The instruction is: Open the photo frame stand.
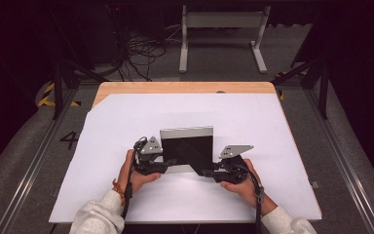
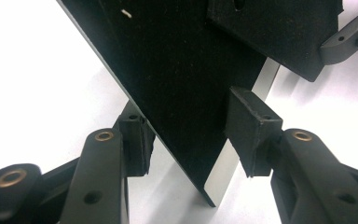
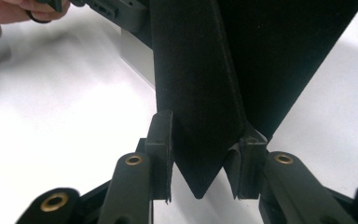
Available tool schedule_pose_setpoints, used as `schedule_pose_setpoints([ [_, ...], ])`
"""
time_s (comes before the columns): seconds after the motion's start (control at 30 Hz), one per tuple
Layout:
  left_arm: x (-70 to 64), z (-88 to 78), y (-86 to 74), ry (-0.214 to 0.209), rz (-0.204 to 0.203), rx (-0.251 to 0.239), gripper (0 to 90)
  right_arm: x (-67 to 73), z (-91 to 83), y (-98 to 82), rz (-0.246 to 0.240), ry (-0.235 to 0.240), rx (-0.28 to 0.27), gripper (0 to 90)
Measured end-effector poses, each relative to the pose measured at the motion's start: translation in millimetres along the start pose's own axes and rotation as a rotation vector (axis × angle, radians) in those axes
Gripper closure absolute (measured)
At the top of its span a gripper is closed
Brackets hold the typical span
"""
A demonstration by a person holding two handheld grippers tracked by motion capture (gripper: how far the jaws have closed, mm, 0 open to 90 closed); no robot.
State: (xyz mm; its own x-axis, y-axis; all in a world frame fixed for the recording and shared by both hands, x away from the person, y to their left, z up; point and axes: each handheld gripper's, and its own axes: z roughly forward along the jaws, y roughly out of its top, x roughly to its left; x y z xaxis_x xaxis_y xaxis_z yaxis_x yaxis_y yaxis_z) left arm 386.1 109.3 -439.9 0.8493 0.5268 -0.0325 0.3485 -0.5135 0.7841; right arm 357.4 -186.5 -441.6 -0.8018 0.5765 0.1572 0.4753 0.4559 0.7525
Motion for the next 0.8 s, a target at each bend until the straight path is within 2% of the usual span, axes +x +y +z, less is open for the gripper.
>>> schedule_pose_setpoints([
  [0.23, -1.6, -0.3, 0.1, 0.011, 0.005, -0.002, 53.6, 2.1, -1.0, 0.9, -0.023, -0.005, 0.015, 66.1],
  [0.37, -1.8, -2.4, -0.4, 0.010, -0.001, -0.017, 56.7, 5.4, -2.9, 3.1, -0.054, -0.028, 0.027, 65.2],
  [0.5, -3.1, -3.3, 0.4, 0.021, 0.013, -0.021, 59.1, 6.6, -3.4, 3.4, -0.075, -0.047, 0.035, 65.3],
  [0.8, -4.2, -5.6, 0.2, 0.011, 0.023, -0.036, 62.8, 5.4, -6.5, 5.1, -0.104, -0.037, 0.036, 63.3],
])
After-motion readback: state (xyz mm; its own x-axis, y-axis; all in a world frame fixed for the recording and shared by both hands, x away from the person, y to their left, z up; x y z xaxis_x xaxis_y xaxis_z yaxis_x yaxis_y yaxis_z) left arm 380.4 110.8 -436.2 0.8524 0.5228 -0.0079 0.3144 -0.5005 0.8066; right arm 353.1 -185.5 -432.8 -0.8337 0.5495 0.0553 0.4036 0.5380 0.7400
